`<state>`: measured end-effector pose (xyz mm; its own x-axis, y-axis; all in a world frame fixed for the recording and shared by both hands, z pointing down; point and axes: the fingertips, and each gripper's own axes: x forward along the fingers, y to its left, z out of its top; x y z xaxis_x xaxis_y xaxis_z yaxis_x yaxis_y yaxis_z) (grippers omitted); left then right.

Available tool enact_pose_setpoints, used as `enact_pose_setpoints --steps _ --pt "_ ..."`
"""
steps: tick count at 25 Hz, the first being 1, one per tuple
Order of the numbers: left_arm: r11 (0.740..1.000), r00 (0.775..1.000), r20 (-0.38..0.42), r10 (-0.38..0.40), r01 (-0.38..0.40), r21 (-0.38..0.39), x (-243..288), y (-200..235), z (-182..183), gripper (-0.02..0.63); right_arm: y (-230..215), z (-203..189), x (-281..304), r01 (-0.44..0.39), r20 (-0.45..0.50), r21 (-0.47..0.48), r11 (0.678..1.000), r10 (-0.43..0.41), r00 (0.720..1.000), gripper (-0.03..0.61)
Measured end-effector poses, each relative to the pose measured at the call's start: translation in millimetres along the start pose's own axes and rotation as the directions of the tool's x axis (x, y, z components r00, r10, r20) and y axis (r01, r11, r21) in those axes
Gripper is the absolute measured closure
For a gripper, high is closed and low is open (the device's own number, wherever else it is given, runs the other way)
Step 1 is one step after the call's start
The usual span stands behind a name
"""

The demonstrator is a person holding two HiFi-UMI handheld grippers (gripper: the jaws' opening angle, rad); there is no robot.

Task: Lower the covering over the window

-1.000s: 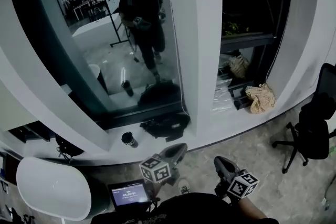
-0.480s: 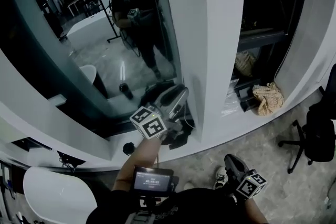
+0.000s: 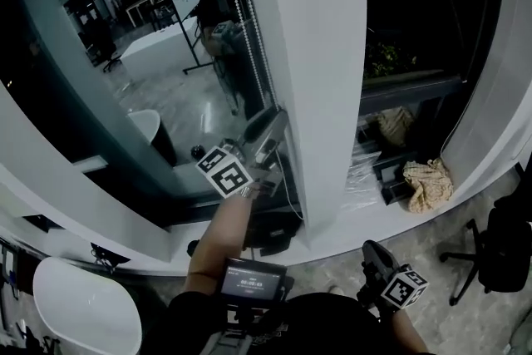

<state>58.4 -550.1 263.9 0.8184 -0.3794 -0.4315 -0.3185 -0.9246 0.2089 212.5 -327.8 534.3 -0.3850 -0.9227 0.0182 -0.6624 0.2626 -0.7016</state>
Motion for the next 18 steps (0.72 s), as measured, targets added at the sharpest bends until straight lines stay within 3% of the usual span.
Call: enact_pose_setpoints --steps 1,7,10,13,15,16,18 --pt "1.000 1.000 -0.013 -0.006 0.006 0.000 0 -1 -1 0.597 -4 4 3 -0.002 -0.006 0.000 1.000 0.002 1.000 0.561" --pt "0.987 0.991 -0.123 0.058 -0.039 0.155 -8 -2 -20 0.604 -7 8 32 -0.046 -0.071 -0.003 0.999 0.045 0.996 0.566" --pt "0.956 0.964 -0.228 0.141 -0.072 0.286 -29 -8 -49 0.606 1 0 44 -0.082 -0.109 -0.003 0.997 0.081 0.991 0.569" --pt "0.945 0.928 -0.304 0.216 -0.120 0.306 -64 -10 -76 0.606 15 -13 59 -0.131 -0.148 -0.007 0.991 0.128 0.981 0.569" --pt "0.934 0.873 -0.402 0.278 -0.147 0.327 -99 -9 -119 0.606 25 -18 67 -0.163 -0.161 -0.017 0.986 0.159 0.974 0.569" --pt "0.931 0.829 -0.468 0.306 -0.156 0.331 -121 -9 -150 0.606 32 -20 71 -0.179 -0.164 -0.027 0.984 0.172 0.971 0.571" --pt "0.939 0.715 -0.618 0.327 -0.175 0.295 -176 -14 -224 0.606 47 -23 78 -0.209 -0.170 -0.056 0.976 0.197 0.966 0.571"
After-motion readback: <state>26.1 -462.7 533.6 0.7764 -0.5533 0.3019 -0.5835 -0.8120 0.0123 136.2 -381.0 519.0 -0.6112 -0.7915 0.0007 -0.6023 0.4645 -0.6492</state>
